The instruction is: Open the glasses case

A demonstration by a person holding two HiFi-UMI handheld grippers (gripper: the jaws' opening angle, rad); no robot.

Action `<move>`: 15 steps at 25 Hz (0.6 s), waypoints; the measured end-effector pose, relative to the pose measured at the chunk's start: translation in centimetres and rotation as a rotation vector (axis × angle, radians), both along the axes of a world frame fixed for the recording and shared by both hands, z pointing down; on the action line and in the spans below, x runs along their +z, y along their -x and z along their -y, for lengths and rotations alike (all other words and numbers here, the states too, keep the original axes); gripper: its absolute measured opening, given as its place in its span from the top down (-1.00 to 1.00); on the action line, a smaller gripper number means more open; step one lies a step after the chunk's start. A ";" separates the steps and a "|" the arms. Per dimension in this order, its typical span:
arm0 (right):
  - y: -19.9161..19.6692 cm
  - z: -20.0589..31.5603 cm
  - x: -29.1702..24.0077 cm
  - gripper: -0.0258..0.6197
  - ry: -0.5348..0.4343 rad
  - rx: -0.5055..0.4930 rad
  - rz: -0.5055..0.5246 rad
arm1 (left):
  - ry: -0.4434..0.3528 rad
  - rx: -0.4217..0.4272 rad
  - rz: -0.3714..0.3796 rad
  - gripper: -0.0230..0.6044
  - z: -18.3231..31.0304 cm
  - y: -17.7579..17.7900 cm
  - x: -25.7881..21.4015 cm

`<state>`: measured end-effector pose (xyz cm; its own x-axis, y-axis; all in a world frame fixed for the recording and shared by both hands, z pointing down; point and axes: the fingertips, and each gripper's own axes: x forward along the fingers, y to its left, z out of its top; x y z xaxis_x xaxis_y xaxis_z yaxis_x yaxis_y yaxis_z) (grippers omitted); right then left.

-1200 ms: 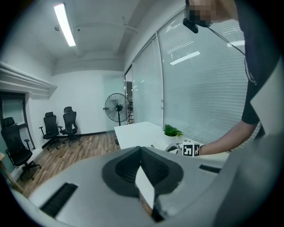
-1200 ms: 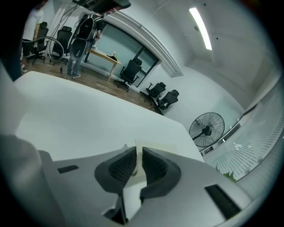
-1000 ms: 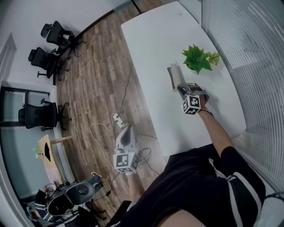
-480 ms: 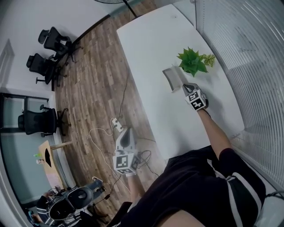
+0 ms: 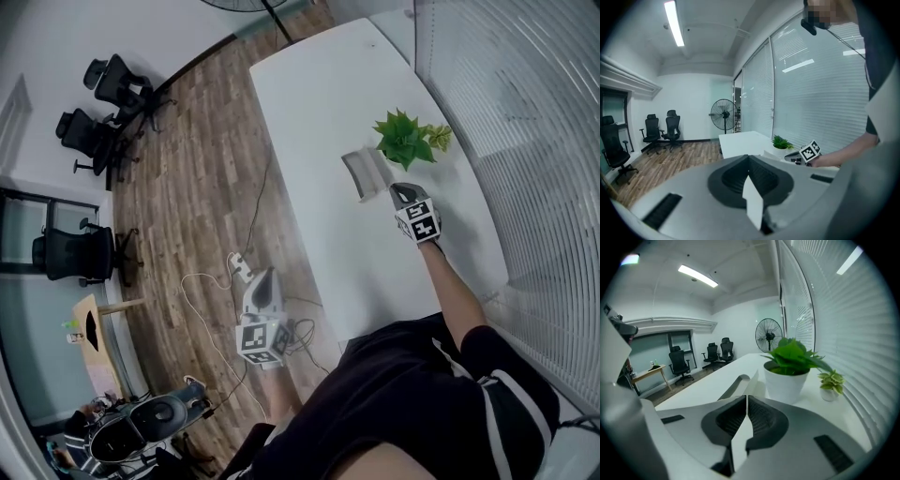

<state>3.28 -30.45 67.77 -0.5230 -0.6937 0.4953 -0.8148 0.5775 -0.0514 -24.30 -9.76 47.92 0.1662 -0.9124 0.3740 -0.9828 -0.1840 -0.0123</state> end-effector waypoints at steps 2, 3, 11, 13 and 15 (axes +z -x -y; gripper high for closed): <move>-0.7 -0.5 -2.1 0.84 -0.033 0.009 0.025 | -0.006 -0.002 -0.002 0.94 0.4 -0.1 0.4; -1.0 -0.8 -3.5 0.84 -0.055 0.009 0.039 | -0.012 -0.002 -0.007 0.93 0.5 -0.2 0.4; -1.2 -7.7 -22.1 0.87 -0.435 -0.024 0.156 | -0.087 0.046 -0.006 0.93 1.7 -1.7 -1.0; -1.4 -9.6 -26.0 0.87 -0.521 -0.024 0.177 | -0.101 0.055 0.011 0.93 2.0 -2.0 -1.2; -1.6 -11.3 -29.3 0.87 -0.585 -0.024 0.201 | -0.120 0.040 0.008 0.93 2.2 -1.8 -1.8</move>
